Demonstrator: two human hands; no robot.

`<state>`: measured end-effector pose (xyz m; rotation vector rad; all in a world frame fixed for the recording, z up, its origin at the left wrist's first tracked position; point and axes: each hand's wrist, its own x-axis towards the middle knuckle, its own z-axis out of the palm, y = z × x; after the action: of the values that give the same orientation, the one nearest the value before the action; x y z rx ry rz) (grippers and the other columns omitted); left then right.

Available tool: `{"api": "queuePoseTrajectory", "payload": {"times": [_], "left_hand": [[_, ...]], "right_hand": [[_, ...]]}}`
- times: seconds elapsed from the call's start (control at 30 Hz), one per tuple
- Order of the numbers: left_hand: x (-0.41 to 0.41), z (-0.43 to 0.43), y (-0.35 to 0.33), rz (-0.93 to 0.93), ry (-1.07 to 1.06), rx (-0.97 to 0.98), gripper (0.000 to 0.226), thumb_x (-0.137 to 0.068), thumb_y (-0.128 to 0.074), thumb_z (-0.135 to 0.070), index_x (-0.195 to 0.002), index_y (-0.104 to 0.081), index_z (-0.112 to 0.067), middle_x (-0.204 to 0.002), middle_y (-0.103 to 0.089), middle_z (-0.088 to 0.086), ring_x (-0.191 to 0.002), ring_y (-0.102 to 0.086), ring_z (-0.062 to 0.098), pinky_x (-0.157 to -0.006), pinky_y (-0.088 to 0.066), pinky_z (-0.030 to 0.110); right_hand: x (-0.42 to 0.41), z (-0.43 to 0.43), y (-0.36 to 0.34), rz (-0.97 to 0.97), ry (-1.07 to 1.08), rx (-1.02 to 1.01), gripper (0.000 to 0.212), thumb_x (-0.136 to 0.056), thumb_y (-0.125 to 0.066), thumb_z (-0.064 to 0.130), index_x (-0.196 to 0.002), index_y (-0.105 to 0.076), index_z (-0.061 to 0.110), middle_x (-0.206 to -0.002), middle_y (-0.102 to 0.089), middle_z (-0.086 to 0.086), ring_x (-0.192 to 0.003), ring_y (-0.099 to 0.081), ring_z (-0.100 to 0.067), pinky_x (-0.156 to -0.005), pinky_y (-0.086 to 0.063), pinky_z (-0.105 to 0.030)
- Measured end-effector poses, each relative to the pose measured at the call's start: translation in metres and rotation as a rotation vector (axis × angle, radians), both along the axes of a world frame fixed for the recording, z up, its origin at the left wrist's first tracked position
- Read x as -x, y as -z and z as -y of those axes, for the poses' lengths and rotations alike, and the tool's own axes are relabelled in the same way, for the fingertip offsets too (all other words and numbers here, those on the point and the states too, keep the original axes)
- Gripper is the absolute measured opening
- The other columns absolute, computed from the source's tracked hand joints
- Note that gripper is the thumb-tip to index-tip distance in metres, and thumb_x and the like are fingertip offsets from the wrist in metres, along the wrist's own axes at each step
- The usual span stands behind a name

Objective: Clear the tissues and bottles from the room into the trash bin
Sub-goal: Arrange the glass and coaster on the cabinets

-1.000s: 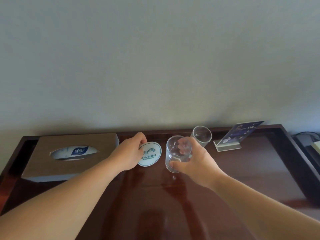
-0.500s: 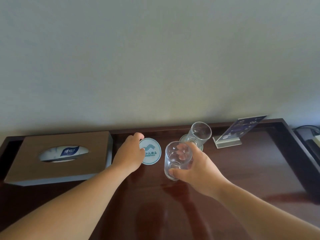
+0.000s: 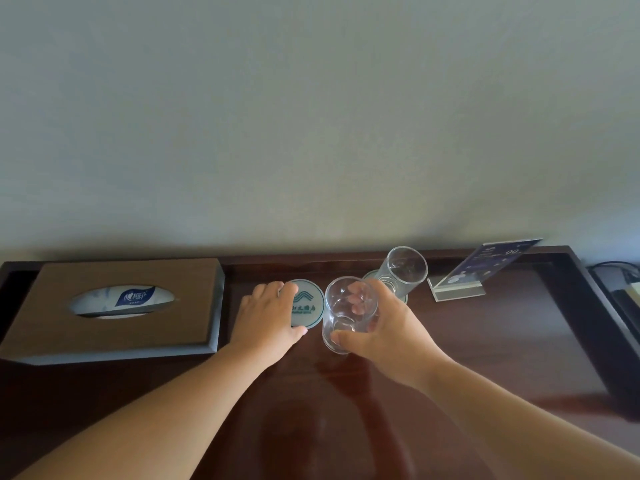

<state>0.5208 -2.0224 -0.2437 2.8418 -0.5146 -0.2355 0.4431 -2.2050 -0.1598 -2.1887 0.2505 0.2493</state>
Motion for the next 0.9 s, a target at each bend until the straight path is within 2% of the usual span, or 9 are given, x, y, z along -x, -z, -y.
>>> {"api": "queuePoseTrajectory", "payload": {"times": [0.17,0.27,0.4,0.5,0.7,0.9], "left_hand": [[-0.006,0.002,-0.003,0.011,-0.008,0.008,0.054,-0.08,-0.063,-0.047,-0.124,-0.041,-0.025,-0.132,-0.046,-0.007,-0.117,-0.044,0.02,-0.09,-0.036,0.035],[-0.008,-0.001,-0.005,-0.013,-0.019,0.037,0.056,-0.079,-0.065,-0.048,-0.125,-0.043,-0.026,-0.132,-0.045,-0.007,-0.119,-0.043,0.02,-0.093,-0.036,0.035],[-0.011,-0.011,-0.012,-0.009,-0.057,0.084,0.048,-0.082,-0.064,-0.04,-0.124,-0.045,-0.026,-0.126,-0.048,-0.005,-0.116,-0.045,0.021,-0.093,-0.037,0.035],[-0.015,-0.017,-0.02,0.014,-0.062,0.116,0.04,-0.085,-0.06,-0.033,-0.122,-0.048,-0.025,-0.123,-0.051,-0.004,-0.113,-0.047,0.022,-0.093,-0.041,0.036],[-0.019,-0.021,-0.033,0.038,-0.07,0.161,0.041,-0.089,-0.056,-0.027,-0.128,-0.047,-0.023,-0.127,-0.05,-0.004,-0.115,-0.048,0.021,-0.096,-0.041,0.035],[-0.019,-0.027,-0.036,0.067,-0.092,0.187,0.037,-0.09,-0.048,-0.012,-0.126,-0.048,-0.022,-0.123,-0.052,-0.003,-0.111,-0.049,0.023,-0.091,-0.042,0.038]], "right_hand": [[-0.008,-0.002,0.005,0.0,0.014,-0.031,0.062,-0.063,-0.081,0.041,-0.115,-0.048,0.041,-0.105,-0.062,0.019,-0.092,-0.062,0.002,-0.084,-0.051,-0.025],[-0.016,-0.005,0.007,-0.001,0.018,-0.054,0.062,-0.066,-0.083,0.037,-0.115,-0.046,0.041,-0.109,-0.06,0.021,-0.099,-0.058,0.007,-0.087,-0.049,-0.021],[-0.031,-0.01,0.007,-0.003,0.009,-0.054,0.062,-0.067,-0.083,0.036,-0.115,-0.045,0.042,-0.108,-0.06,0.022,-0.092,-0.06,0.008,-0.081,-0.049,-0.017],[-0.044,-0.016,0.008,0.008,-0.027,-0.016,0.065,-0.069,-0.081,0.036,-0.124,-0.045,0.037,-0.115,-0.055,0.022,-0.093,-0.058,0.005,-0.075,-0.042,-0.013],[-0.068,-0.026,0.014,0.008,-0.058,-0.027,0.073,-0.069,-0.082,0.034,-0.132,-0.045,0.028,-0.124,-0.053,0.017,-0.109,-0.055,-0.005,-0.089,-0.045,-0.022],[-0.076,-0.037,0.023,0.0,-0.075,-0.056,0.07,-0.069,-0.081,0.031,-0.129,-0.046,0.028,-0.119,-0.055,0.016,-0.106,-0.056,-0.006,-0.092,-0.046,-0.025]]}}
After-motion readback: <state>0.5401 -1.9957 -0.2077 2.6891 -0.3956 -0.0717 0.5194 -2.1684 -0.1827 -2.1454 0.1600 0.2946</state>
